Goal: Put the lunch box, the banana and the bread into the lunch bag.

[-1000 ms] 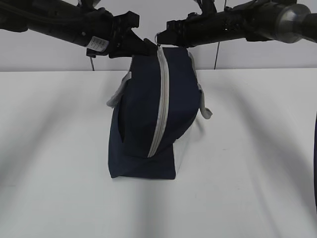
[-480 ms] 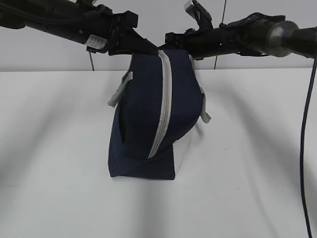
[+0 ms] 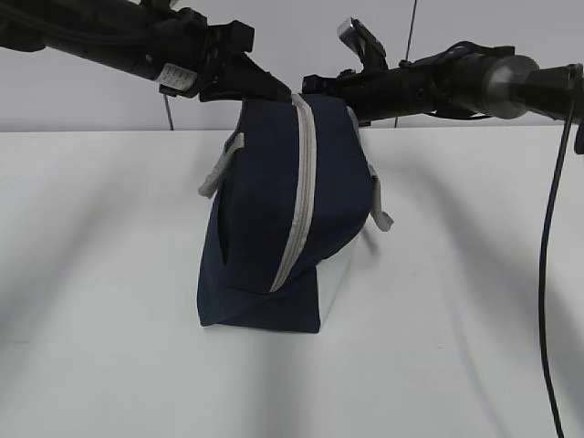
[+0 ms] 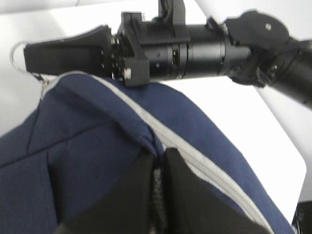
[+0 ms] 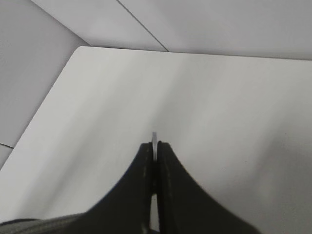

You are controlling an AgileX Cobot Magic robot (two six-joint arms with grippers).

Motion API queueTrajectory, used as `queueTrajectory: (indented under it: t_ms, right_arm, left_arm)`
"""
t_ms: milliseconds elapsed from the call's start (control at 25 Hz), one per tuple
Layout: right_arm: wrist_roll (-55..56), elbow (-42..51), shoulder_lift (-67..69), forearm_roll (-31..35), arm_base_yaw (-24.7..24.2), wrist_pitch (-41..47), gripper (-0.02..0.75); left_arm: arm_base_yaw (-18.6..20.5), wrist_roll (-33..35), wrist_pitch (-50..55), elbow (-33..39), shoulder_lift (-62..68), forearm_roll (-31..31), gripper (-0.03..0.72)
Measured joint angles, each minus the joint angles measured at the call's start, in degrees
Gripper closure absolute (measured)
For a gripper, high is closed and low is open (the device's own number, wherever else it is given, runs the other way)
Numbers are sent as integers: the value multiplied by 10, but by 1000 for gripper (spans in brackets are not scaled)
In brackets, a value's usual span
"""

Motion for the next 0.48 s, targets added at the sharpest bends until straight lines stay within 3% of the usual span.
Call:
queueTrajectory:
  t_ms: [320,400,480]
  right_arm:
    - [6,0,1,-1,0,-1,736]
    - [6,-5,4,-6,0,-1,678]
    - [6,-17,9,-13,-1,-4,568]
  left_arm:
    - [0,0,-3,1,0,-1,648]
    - [0,0,-2,1,-1,-3,613]
    - [0,0,0,1,-4,-6,529]
